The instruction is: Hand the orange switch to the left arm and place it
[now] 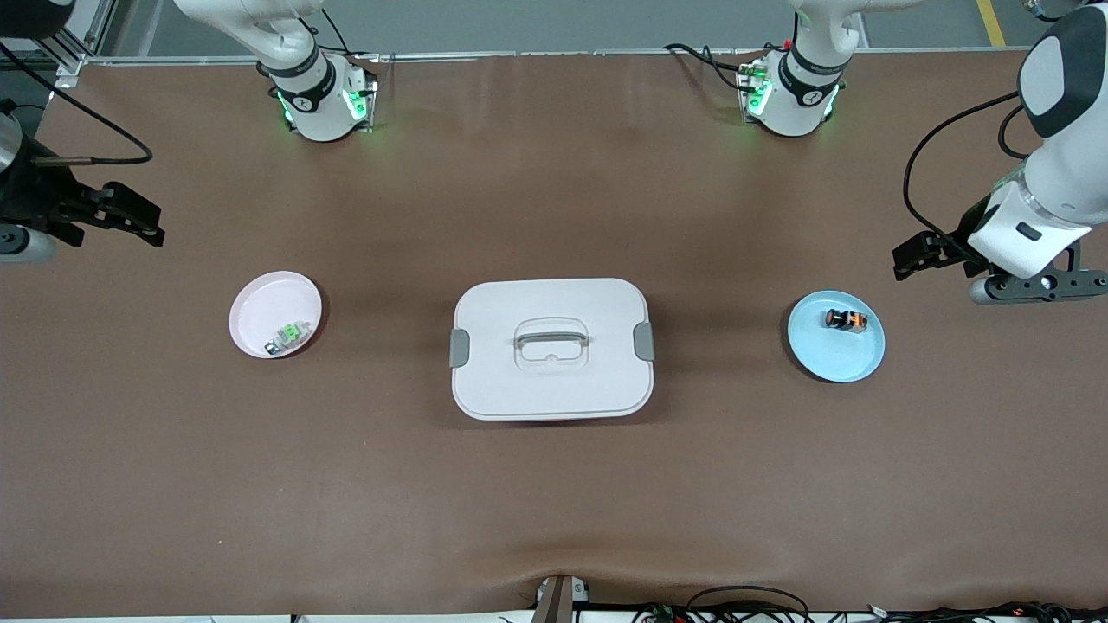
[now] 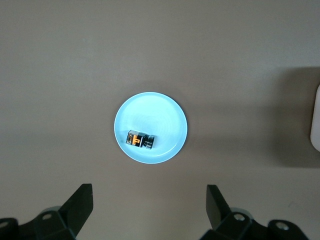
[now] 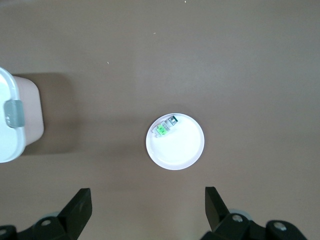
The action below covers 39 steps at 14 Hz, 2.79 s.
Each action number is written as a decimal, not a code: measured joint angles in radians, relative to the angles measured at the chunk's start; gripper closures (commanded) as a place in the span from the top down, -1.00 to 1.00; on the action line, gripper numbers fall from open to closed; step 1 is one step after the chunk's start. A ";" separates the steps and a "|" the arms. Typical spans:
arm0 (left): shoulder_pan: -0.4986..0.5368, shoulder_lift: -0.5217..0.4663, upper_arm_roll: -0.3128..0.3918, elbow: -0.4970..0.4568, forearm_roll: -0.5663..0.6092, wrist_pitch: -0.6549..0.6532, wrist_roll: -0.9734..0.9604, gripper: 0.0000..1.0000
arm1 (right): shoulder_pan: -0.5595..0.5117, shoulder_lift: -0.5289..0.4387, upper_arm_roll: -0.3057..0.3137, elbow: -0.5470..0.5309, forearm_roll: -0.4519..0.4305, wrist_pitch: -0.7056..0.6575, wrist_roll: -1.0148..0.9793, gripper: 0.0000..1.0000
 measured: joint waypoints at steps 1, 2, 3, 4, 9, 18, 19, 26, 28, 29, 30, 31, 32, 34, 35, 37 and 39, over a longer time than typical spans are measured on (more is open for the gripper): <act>-0.015 0.000 0.016 0.000 0.000 0.000 0.000 1.00 | -0.003 -0.002 -0.001 0.018 0.005 -0.028 0.000 1.00; -0.020 0.000 0.021 0.000 0.000 0.000 0.000 1.00 | -0.004 -0.004 -0.001 0.040 0.011 -0.054 0.000 1.00; -0.021 0.000 0.022 0.000 0.000 0.000 0.000 1.00 | -0.003 -0.007 0.001 0.060 0.019 -0.072 0.000 1.00; -0.021 0.000 0.023 0.000 0.000 -0.001 0.000 1.00 | -0.002 -0.009 0.004 0.073 0.025 -0.080 0.000 1.00; -0.019 0.000 0.029 0.000 0.000 -0.001 0.000 1.00 | 0.003 -0.009 0.012 0.081 0.027 -0.083 0.000 1.00; -0.015 -0.142 0.029 -0.021 0.000 -0.065 0.018 1.00 | 0.001 -0.008 0.007 0.082 0.027 -0.106 0.003 1.00; -0.015 -0.170 0.029 -0.020 0.000 -0.098 0.027 1.00 | 0.000 -0.008 0.004 0.082 0.027 -0.106 0.003 1.00; -0.016 -0.162 0.030 0.044 0.000 -0.147 0.036 1.00 | -0.002 -0.008 -0.001 0.082 0.025 -0.106 0.004 1.00; -0.016 -0.133 0.030 0.060 0.000 -0.149 0.036 1.00 | -0.002 -0.008 -0.003 0.082 0.025 -0.106 0.004 1.00; -0.016 -0.126 0.030 0.067 0.000 -0.150 0.036 1.00 | -0.004 -0.008 -0.004 0.082 0.025 -0.106 0.004 1.00; -0.015 -0.124 0.030 0.072 0.000 -0.151 0.036 1.00 | -0.006 -0.008 -0.005 0.082 0.025 -0.105 0.004 1.00; -0.015 -0.124 0.030 0.077 0.000 -0.153 0.036 1.00 | -0.007 -0.008 -0.005 0.082 0.025 -0.105 0.004 1.00; -0.015 -0.124 0.030 0.082 0.000 -0.156 0.036 1.00 | -0.008 -0.008 -0.005 0.082 0.025 -0.104 0.005 1.00; -0.015 -0.124 0.030 0.090 0.000 -0.158 0.036 1.00 | -0.008 -0.008 -0.004 0.083 0.025 -0.094 0.005 1.00; -0.015 -0.124 0.030 0.093 0.000 -0.159 0.036 1.00 | -0.007 -0.008 -0.003 0.085 0.025 -0.090 0.005 1.00; -0.015 -0.123 0.030 0.093 0.000 -0.161 0.036 1.00 | -0.008 -0.008 -0.004 0.091 0.025 -0.087 0.005 1.00; -0.015 -0.120 0.030 0.093 0.000 -0.161 0.036 1.00 | -0.011 -0.008 -0.006 0.096 0.025 -0.084 0.005 1.00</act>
